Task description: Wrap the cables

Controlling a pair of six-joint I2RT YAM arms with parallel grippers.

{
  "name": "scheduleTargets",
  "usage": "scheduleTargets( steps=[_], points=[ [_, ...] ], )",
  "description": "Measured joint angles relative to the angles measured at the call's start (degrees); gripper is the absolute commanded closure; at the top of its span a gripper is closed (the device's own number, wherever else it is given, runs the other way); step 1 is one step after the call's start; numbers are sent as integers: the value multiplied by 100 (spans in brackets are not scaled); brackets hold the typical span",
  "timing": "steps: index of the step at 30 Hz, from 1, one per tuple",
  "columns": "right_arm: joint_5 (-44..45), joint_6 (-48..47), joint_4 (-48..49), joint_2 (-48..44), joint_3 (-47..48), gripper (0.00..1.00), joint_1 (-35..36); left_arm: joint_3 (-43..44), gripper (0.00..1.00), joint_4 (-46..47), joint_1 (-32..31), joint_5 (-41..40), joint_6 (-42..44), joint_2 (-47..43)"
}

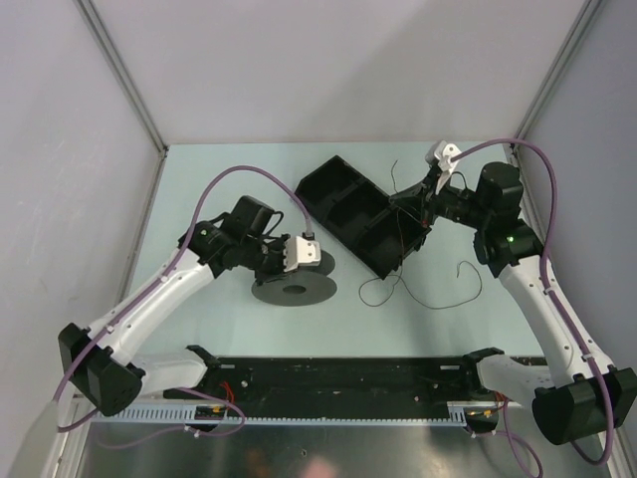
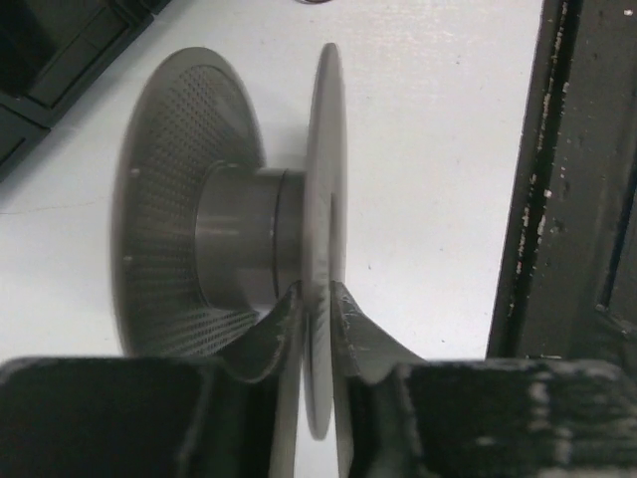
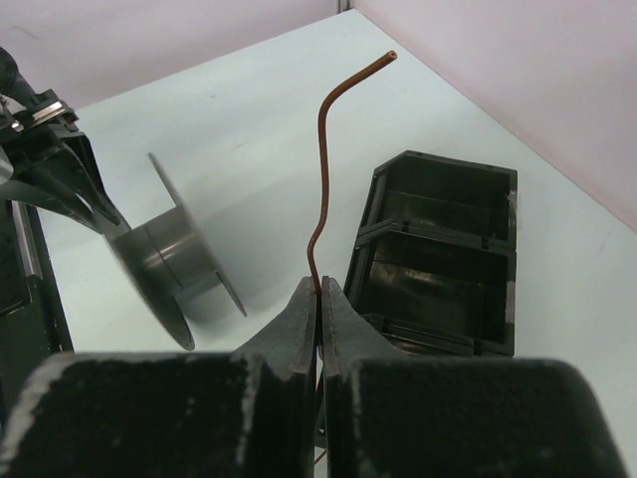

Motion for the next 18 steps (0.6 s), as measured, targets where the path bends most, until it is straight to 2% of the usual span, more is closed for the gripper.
scheduleTargets(
  steps=[4,10,15,18],
  points=[
    [4,-103,-72,0,0,100,33,4,59,107,0,13,83,144],
    [7,-243,-199,0,0,100,37,31,53,142,0,2,153,332],
    [7,-304,-286,-4,0,100,37,87,40,144,0,2,168,352],
    [7,-313,-310,-4,0,100,48,109,36,142,0,4,181,352]
  ],
)
